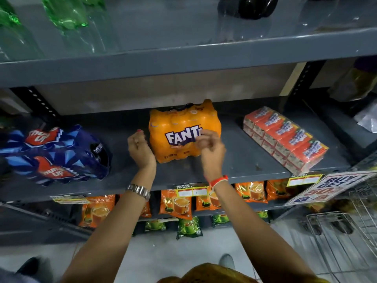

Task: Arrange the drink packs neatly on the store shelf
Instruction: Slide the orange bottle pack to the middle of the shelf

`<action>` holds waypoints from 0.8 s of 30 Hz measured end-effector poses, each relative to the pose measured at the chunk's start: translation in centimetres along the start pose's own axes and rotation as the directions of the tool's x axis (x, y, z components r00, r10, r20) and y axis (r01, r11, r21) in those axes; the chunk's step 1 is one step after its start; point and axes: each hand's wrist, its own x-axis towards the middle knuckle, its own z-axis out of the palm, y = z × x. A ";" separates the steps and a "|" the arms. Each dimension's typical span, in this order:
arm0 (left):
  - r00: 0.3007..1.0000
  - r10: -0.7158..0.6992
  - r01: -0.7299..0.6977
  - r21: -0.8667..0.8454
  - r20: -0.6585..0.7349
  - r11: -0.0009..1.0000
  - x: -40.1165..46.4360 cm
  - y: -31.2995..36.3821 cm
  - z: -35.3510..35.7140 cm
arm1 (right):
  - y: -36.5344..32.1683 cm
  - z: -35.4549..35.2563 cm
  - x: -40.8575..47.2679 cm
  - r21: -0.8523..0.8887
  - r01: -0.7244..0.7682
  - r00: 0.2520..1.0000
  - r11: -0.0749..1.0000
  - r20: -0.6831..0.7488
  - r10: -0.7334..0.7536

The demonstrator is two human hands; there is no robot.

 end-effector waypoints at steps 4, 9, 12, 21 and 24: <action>0.954 -0.055 0.036 0.070 0.293 0.997 -1.6 -1.2 -0.6 | 0.0 -2.1 3.8 -0.144 -0.001 0.986 0.990 -0.164 -0.023; 0.900 -0.073 -0.011 0.188 0.430 0.982 -0.9 -2.7 -0.8 | 0.6 -3.4 6.4 -0.151 -0.178 0.960 0.972 0.190 0.205; 0.909 -0.049 -0.044 0.213 0.413 0.976 -1.3 -3.4 -1.0 | 1.5 -4.2 6.9 -0.172 -0.156 0.955 0.973 0.227 0.193; 0.907 -0.002 -0.121 0.264 0.422 0.957 -3.1 -1.9 -2.5 | 0.9 -5.3 4.3 -0.195 -0.082 0.961 0.977 0.245 0.130; 0.891 0.011 -0.148 0.266 0.455 0.952 -3.6 -2.1 -4.1 | 1.3 -5.6 2.3 -0.156 -0.089 0.967 0.984 0.221 0.123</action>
